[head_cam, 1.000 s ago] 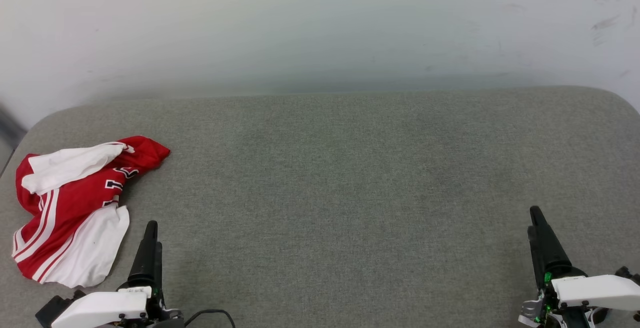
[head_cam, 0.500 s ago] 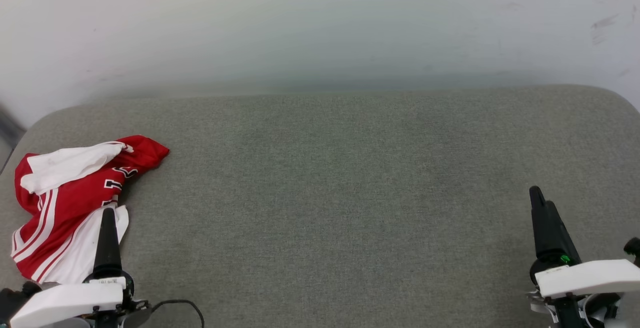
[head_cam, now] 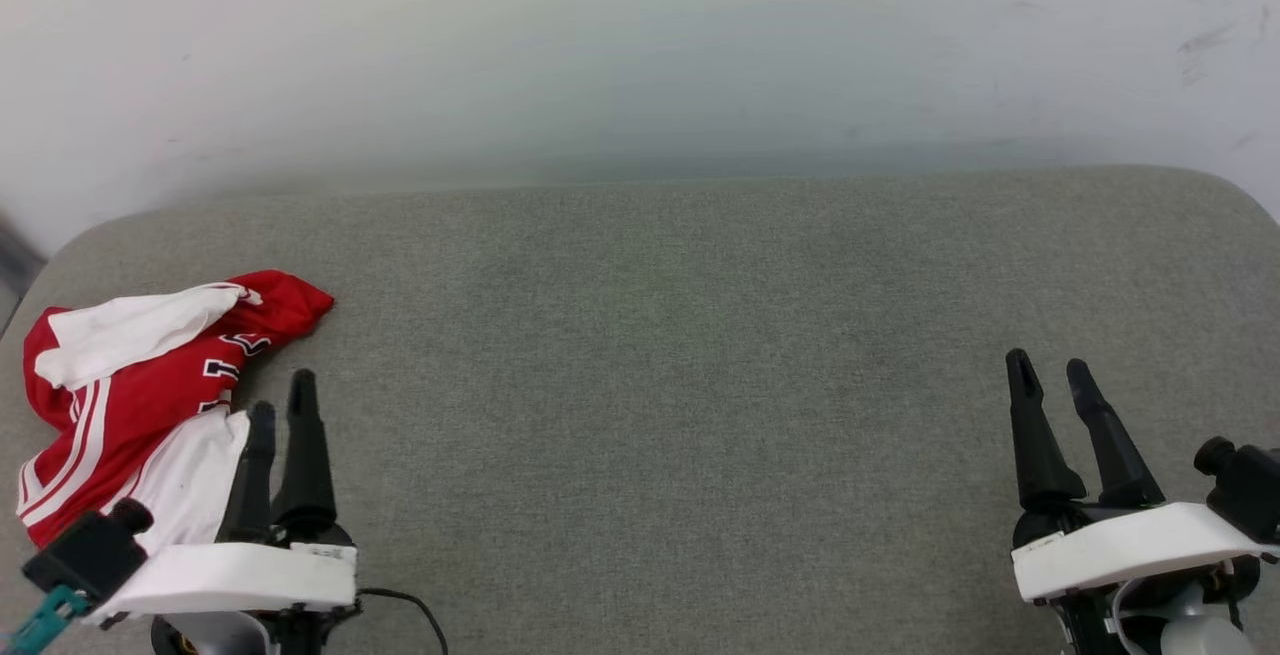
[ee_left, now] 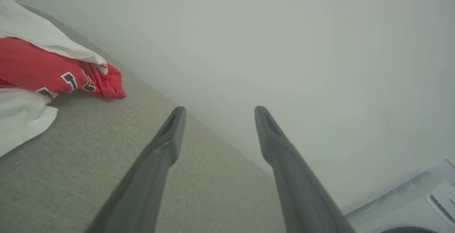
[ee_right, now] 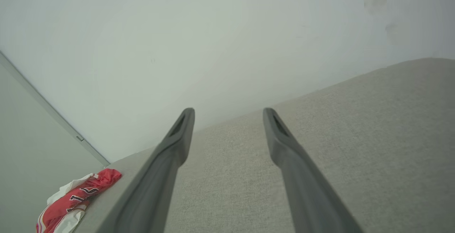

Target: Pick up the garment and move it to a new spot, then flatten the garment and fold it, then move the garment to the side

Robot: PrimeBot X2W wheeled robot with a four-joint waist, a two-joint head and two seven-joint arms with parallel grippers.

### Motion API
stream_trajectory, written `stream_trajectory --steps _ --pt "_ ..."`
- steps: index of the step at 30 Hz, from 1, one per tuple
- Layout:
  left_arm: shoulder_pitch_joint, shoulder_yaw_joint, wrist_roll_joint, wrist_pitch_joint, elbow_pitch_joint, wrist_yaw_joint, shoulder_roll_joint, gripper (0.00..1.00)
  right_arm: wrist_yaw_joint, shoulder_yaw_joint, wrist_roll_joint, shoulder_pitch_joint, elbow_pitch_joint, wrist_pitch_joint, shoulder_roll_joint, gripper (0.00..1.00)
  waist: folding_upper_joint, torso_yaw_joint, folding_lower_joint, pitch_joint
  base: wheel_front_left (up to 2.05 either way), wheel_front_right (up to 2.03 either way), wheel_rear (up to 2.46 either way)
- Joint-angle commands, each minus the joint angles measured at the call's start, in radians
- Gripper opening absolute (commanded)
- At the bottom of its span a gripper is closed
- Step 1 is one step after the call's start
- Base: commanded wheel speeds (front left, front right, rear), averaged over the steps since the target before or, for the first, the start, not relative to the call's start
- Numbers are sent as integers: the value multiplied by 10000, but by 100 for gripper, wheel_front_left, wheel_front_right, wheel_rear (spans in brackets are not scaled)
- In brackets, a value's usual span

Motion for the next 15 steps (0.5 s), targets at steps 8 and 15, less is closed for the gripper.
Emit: stream_trajectory --steps 8,15 --pt "148 -1077 2408 -294 -516 590 26 100 1 -121 -1529 -22 -324 -313 -5 100 0 -60 0 5 0 0 0" --pt "199 -2057 3774 -484 -411 1261 403 100 0 -98 -2630 71 -343 -509 -3 100 0 -96 0 14 0 0 0"
